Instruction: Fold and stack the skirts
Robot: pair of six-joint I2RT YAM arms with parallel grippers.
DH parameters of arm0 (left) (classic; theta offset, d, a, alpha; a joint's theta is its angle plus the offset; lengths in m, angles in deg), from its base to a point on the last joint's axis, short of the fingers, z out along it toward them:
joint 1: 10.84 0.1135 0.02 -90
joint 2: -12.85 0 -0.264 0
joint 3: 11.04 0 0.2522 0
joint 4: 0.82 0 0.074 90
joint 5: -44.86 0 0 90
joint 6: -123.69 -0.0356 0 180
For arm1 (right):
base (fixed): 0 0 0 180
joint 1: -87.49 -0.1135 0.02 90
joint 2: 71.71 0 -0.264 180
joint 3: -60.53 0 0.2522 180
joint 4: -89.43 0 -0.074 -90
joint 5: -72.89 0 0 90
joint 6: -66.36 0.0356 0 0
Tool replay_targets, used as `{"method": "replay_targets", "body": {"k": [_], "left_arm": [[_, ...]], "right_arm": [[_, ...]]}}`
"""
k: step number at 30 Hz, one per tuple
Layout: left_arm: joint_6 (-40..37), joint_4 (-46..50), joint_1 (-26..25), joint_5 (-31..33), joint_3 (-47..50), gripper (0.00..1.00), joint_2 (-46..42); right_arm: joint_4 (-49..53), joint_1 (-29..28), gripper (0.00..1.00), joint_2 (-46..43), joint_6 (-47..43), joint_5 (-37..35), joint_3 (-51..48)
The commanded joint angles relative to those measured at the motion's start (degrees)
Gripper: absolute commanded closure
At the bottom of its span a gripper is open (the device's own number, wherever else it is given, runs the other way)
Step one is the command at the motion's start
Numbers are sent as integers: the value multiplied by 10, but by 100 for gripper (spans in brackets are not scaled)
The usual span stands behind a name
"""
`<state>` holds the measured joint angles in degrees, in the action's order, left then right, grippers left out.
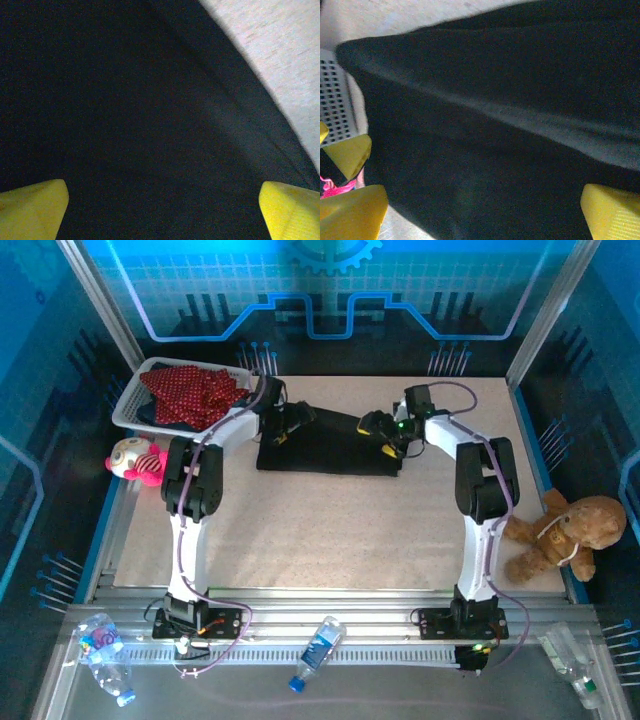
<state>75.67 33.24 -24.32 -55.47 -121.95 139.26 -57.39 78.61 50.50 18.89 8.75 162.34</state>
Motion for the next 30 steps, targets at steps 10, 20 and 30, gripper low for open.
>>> {"method": "replay_targets", "body": {"k": [10, 20, 30], "left_arm": [[39, -102, -1, -16, 329, 1, -210], [72, -159, -1, -50, 280, 1, -234], [106, -195, -6, 14, 64, 1, 3]], "right_arm": [[20, 0, 0, -117, -14, 37, -146], [-43, -28, 0, -117, 34, -24, -95], [-71, -29, 0, -12, 66, -61, -23]]}}
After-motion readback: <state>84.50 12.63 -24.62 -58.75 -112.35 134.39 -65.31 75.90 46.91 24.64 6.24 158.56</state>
